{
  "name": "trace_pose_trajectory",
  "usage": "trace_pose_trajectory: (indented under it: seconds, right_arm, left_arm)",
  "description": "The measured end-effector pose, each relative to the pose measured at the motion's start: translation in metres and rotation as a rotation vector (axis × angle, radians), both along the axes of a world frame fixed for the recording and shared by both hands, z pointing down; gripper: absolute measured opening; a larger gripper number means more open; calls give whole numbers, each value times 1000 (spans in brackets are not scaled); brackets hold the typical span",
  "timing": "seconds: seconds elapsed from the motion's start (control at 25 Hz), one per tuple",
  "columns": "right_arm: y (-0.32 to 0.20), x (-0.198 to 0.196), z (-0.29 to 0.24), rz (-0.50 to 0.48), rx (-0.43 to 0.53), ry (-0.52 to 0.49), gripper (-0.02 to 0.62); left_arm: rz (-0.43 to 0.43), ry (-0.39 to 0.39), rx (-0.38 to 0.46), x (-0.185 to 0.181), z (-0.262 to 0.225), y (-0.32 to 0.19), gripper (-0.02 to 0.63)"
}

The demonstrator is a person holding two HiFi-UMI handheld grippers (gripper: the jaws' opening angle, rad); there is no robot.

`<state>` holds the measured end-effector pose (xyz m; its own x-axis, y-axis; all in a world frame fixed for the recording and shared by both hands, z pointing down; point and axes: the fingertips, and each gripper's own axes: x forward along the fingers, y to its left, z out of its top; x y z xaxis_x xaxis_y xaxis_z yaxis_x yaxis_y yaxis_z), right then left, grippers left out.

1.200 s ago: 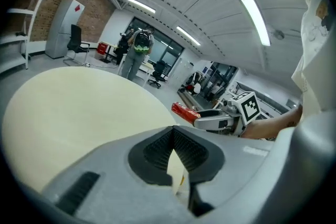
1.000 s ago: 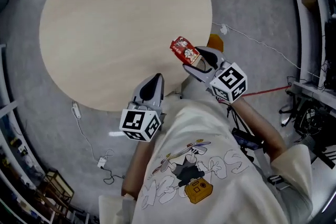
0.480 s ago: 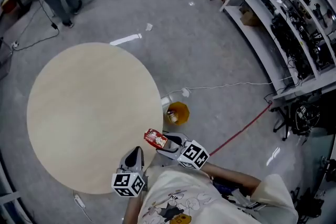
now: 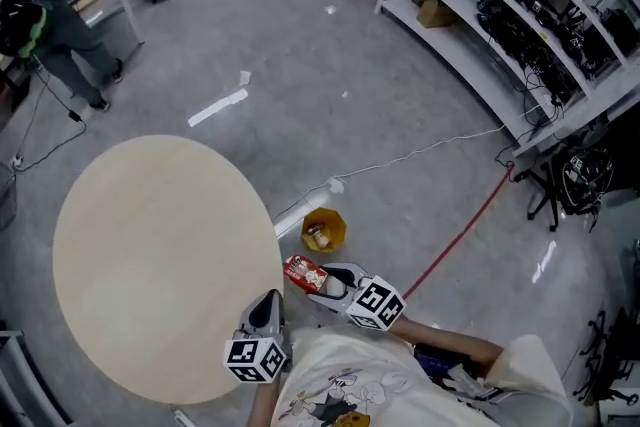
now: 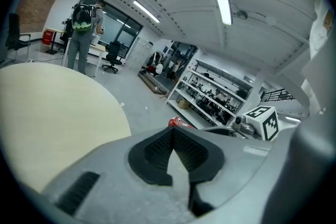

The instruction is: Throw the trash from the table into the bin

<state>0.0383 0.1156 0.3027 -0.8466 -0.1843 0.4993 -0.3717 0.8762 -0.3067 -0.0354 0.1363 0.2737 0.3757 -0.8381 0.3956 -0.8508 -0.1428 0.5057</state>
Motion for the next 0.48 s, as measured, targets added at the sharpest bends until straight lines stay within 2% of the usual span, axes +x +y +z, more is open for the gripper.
trace_pose_trajectory:
  seconds: [0.28, 0.48]
  right_arm:
    - [-28, 74, 14, 134, -10, 29, 274]
    - [-48, 123, 26, 150, -9, 46, 273]
  left_arm:
    - [84, -15, 12, 64, -4, -38, 8]
    - [129, -30, -11, 110, 2, -65, 8]
